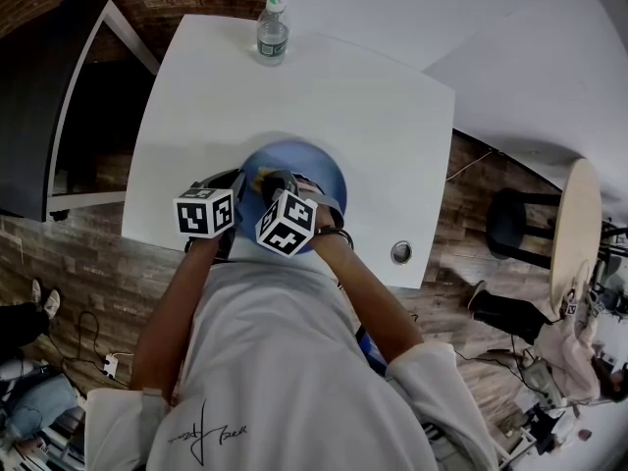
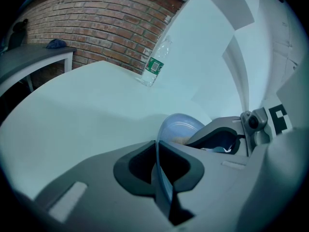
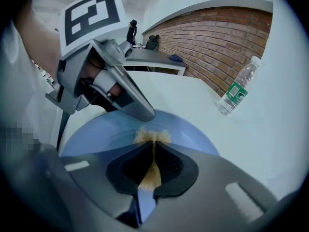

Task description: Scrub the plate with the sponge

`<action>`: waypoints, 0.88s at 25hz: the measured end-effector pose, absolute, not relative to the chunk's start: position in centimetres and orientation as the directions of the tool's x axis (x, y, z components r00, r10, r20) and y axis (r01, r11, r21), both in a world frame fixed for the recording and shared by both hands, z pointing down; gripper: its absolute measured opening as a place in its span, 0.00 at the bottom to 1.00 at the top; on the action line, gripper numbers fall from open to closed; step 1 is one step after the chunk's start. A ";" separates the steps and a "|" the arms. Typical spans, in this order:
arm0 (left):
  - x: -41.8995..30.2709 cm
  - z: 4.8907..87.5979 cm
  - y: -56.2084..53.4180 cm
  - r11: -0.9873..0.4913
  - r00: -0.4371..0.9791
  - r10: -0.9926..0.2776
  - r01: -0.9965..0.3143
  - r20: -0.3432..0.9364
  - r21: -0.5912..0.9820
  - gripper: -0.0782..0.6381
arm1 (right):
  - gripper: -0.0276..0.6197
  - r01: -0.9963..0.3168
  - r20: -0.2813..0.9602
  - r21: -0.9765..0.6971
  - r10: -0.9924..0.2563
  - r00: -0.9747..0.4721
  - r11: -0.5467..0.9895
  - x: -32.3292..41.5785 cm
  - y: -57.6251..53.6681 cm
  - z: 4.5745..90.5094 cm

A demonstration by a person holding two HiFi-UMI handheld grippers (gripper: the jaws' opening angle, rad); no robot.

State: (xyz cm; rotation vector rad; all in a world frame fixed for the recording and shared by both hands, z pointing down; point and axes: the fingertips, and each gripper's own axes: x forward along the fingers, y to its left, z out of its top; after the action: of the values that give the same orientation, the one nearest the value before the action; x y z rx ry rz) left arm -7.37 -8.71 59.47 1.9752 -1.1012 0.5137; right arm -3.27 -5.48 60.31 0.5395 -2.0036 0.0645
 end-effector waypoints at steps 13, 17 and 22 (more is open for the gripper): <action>-7.4 59.5 -8.8 -0.307 0.535 -0.517 -0.844 0.668 0.439 0.16 | 0.08 -0.229 0.871 0.084 -0.184 -0.457 0.970 -3.9 -1.6 60.3; -7.4 59.5 -8.7 -0.307 0.537 -0.518 -0.843 0.666 0.441 0.16 | 0.08 -0.234 0.866 0.037 -0.148 -0.478 0.972 -3.5 -0.9 60.2; -7.4 59.4 -8.7 -0.315 0.531 -0.519 -0.847 0.669 0.428 0.16 | 0.08 -0.251 0.858 -0.016 -0.115 -0.501 0.968 -2.9 -0.1 60.0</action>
State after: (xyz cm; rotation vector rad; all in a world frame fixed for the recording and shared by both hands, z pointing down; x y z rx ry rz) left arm -7.39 -8.69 59.40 1.9899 -1.1085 0.5331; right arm -2.90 -0.14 60.03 0.2577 -2.0990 0.1684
